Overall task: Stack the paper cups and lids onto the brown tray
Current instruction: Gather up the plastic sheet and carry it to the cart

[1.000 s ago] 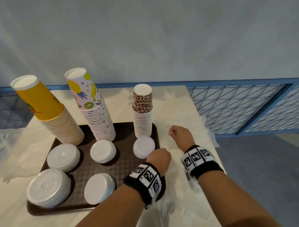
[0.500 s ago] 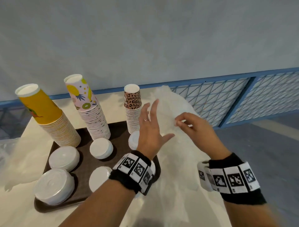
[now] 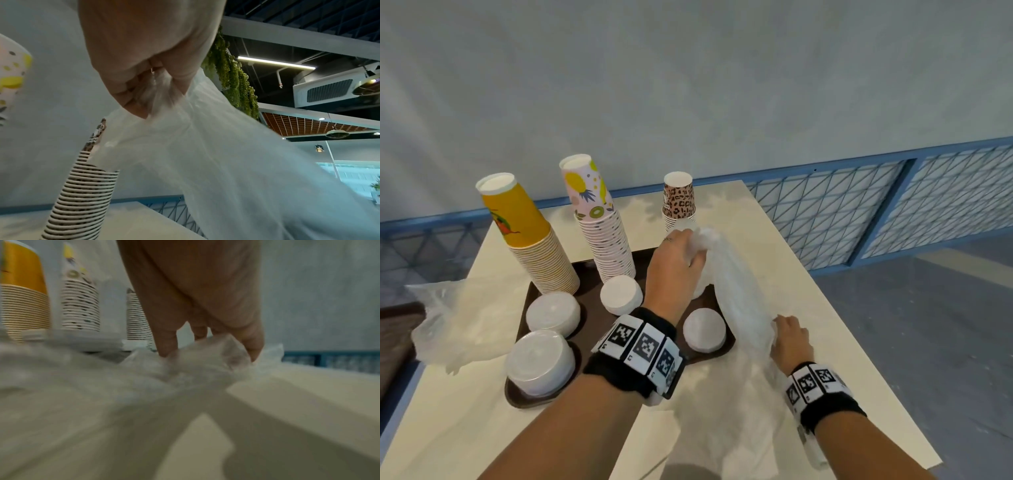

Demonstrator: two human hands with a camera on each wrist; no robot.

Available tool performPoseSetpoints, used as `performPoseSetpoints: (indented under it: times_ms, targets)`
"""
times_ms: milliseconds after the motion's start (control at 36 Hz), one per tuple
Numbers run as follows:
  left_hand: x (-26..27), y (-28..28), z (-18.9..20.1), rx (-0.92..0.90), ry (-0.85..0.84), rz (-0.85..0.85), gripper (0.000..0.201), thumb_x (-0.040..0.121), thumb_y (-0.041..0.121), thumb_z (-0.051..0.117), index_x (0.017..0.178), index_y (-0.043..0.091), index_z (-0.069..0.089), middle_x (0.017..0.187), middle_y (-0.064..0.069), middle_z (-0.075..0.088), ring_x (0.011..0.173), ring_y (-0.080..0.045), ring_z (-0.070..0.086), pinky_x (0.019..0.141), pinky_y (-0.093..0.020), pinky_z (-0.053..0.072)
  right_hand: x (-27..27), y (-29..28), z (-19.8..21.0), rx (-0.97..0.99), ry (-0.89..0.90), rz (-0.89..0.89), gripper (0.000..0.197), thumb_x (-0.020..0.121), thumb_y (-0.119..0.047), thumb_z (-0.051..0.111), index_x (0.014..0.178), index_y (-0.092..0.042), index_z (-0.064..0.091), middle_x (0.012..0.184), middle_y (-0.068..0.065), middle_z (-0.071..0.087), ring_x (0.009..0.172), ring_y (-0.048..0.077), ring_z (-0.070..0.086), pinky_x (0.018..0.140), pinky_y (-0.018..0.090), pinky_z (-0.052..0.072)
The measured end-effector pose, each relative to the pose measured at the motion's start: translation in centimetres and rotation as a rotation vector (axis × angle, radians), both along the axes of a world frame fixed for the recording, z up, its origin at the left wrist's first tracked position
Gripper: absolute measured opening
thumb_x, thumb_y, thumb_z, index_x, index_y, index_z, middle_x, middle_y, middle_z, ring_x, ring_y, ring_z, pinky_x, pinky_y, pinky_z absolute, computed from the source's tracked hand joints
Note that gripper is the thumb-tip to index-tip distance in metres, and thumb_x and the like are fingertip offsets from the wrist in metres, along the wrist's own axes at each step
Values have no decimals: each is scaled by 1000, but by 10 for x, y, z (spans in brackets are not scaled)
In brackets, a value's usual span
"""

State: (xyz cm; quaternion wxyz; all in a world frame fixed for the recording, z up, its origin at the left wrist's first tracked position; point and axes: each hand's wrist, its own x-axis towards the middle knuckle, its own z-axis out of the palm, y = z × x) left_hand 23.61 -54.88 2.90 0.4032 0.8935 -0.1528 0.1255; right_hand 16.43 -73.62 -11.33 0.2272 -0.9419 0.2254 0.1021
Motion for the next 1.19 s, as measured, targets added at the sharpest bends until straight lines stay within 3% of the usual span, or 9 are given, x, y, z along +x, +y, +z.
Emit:
performPoseSetpoints:
  times_ms: [194, 333, 444, 611, 750, 861, 944, 1056, 1194]
  targets:
    - [-1, 20, 4, -20, -8, 44, 27, 92, 21, 53, 114, 7, 58, 103, -11, 64, 93, -24, 57, 75, -21, 33, 12, -8, 18, -61, -38, -23, 28, 95, -16, 42, 113, -9, 62, 122, 14, 60, 113, 32, 56, 97, 41, 45]
    - [-5, 25, 12, 8, 12, -5, 25, 94, 24, 52, 107, 4, 58, 76, 4, 50, 77, -19, 50, 64, -18, 28, 18, -10, 54, 41, -422, -81, 16, 92, -7, 47, 97, -5, 63, 103, 18, 61, 98, 33, 59, 78, 34, 42]
    - [-8, 27, 21, 47, 33, -99, 40, 90, 27, 58, 127, 14, 51, 99, -10, 64, 93, -25, 60, 74, -24, 41, 18, -6, 106, 144, -747, -145, 19, 96, -17, 47, 94, -4, 61, 96, 14, 63, 89, 26, 57, 76, 27, 37]
    - [-21, 16, 35, 152, 90, -413, 91, 78, 25, 73, 146, 38, 15, 59, 6, 35, 52, -6, 38, 52, -14, 33, -4, 33, 173, 405, -711, 331, 16, 94, -14, 51, 82, -24, 55, 81, -16, 60, 74, -7, 55, 68, 7, 40]
    - [-34, 21, 45, 148, 9, -436, 16, 78, 7, 69, 93, 13, 66, 81, -2, 65, 69, -6, 54, 68, -21, 35, -23, 64, 178, 544, -822, 391, 11, 93, -18, 51, 90, -21, 61, 86, -11, 65, 85, 4, 60, 78, 15, 45]
    - [-34, 43, 48, 48, -22, -225, 36, 81, 13, 68, 117, 9, 65, 114, 1, 66, 104, -14, 59, 86, -15, 39, -33, 63, 149, 489, -1148, -95, 15, 96, -20, 46, 87, -28, 55, 86, -10, 61, 80, 3, 57, 73, 9, 42]
    - [-31, 63, 49, -4, -17, -87, 44, 79, 12, 69, 122, 8, 62, 122, -9, 65, 115, -23, 58, 100, -29, 43, -39, 61, 85, 286, -839, -172, 11, 89, -17, 58, 99, -13, 58, 98, 2, 60, 82, 9, 59, 71, 9, 40]
    - [-39, 82, 55, -6, -55, 13, 45, 81, 12, 68, 125, 8, 58, 127, -10, 61, 120, -24, 54, 93, -18, 34, -58, 77, 8, 213, -129, 61, 67, 79, -36, 69, 132, -8, 41, 129, 14, 43, 119, 34, 45, 99, 38, 40]
    - [-52, 98, 51, 30, -18, 25, 48, 82, 13, 68, 128, 8, 56, 131, -10, 59, 122, -24, 52, 100, -24, 36, -68, 92, -17, -8, 7, 89, 58, 86, -34, 58, 133, -8, 37, 134, 10, 40, 121, 30, 42, 96, 37, 40]
